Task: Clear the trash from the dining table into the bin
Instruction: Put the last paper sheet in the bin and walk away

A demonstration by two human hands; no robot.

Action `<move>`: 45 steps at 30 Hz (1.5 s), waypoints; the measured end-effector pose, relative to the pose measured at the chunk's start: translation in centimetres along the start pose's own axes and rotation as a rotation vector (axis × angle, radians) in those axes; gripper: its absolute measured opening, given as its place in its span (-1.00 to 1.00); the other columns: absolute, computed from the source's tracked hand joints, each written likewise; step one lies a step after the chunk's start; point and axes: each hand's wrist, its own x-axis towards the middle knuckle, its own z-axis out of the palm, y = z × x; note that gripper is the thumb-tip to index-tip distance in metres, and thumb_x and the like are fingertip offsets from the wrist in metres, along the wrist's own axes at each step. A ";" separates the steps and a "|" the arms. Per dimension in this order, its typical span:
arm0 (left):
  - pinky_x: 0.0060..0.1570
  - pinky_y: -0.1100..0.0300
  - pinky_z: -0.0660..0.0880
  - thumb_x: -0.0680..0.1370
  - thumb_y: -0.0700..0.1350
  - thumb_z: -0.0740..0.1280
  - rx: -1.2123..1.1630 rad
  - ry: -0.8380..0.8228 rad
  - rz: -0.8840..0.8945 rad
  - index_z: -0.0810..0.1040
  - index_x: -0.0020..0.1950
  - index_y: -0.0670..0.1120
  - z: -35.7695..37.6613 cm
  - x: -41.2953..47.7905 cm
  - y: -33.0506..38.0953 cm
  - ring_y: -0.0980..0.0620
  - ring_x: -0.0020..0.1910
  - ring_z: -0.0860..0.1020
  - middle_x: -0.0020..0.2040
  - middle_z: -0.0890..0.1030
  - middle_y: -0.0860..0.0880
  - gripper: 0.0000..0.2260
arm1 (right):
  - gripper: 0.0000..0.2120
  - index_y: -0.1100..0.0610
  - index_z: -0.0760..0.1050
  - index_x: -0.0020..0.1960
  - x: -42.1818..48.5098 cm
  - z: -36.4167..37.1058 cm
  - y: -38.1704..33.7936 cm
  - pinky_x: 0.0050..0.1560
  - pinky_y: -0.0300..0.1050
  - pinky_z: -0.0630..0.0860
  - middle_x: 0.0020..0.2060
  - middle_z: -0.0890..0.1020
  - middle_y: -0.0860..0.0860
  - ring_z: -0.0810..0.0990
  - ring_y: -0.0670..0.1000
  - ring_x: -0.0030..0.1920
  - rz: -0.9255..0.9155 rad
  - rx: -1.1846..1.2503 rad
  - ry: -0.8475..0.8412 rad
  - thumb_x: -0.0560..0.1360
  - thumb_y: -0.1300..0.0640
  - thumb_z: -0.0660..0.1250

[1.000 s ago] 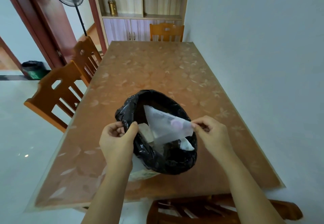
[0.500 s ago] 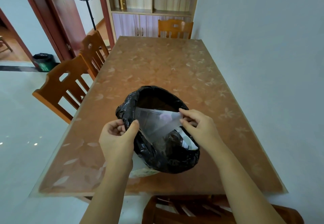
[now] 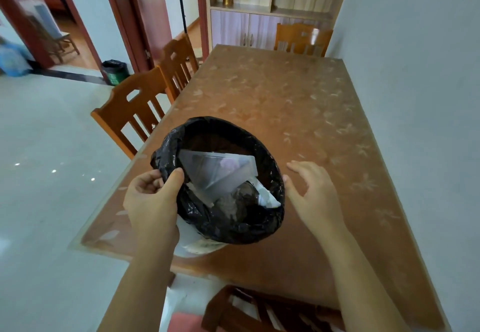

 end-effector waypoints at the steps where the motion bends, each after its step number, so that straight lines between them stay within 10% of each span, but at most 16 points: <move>1: -0.23 0.27 0.57 0.35 -0.16 0.48 -0.009 0.031 0.006 0.50 -0.20 -0.03 -0.4 0.0 0.1 -0.01 -0.24 0.54 -0.28 0.52 -0.04 -0.83 | -0.73 0.10 0.49 0.16 0.2 0.3 0.0 0.11 -0.38 0.15 0.13 0.56 0.00 0.41 -0.04 0.19 -0.007 -0.002 -0.011 0.49 0.07 0.26; 10: -0.03 0.03 0.48 0.38 -0.22 0.43 -0.083 0.281 0.078 0.46 -0.20 -0.09 -8.0 1.3 2.5 -0.09 -0.19 0.46 -0.27 0.48 -0.09 -0.84 | -0.76 0.11 0.51 0.13 0.9 5.8 -5.3 0.14 -0.36 0.14 0.11 0.57 0.01 0.42 -0.01 0.17 -0.111 0.088 -0.147 0.49 0.10 0.26; 30: -0.40 0.40 0.39 0.37 -0.24 0.45 -0.009 0.462 0.116 0.44 -0.17 -0.02 -39.2 16.5 7.6 0.22 -0.44 0.37 -0.34 0.40 0.03 -0.77 | -0.79 0.12 0.52 0.09 -7.4 27.1 -34.7 0.15 -0.20 0.26 0.08 0.57 0.05 0.45 0.07 0.13 -0.259 0.135 -0.375 0.48 0.16 0.26; 45: -0.27 0.17 0.41 0.37 -0.23 0.44 0.048 0.457 -0.002 0.46 -0.16 -0.09 -41.4 38.4 5.9 -0.04 -0.25 0.40 -0.31 0.42 -0.04 -0.82 | -0.78 0.11 0.50 0.11 3.8 44.5 -41.0 0.11 -0.13 0.31 0.09 0.58 0.08 0.46 0.08 0.14 -0.175 0.147 -0.387 0.49 0.11 0.24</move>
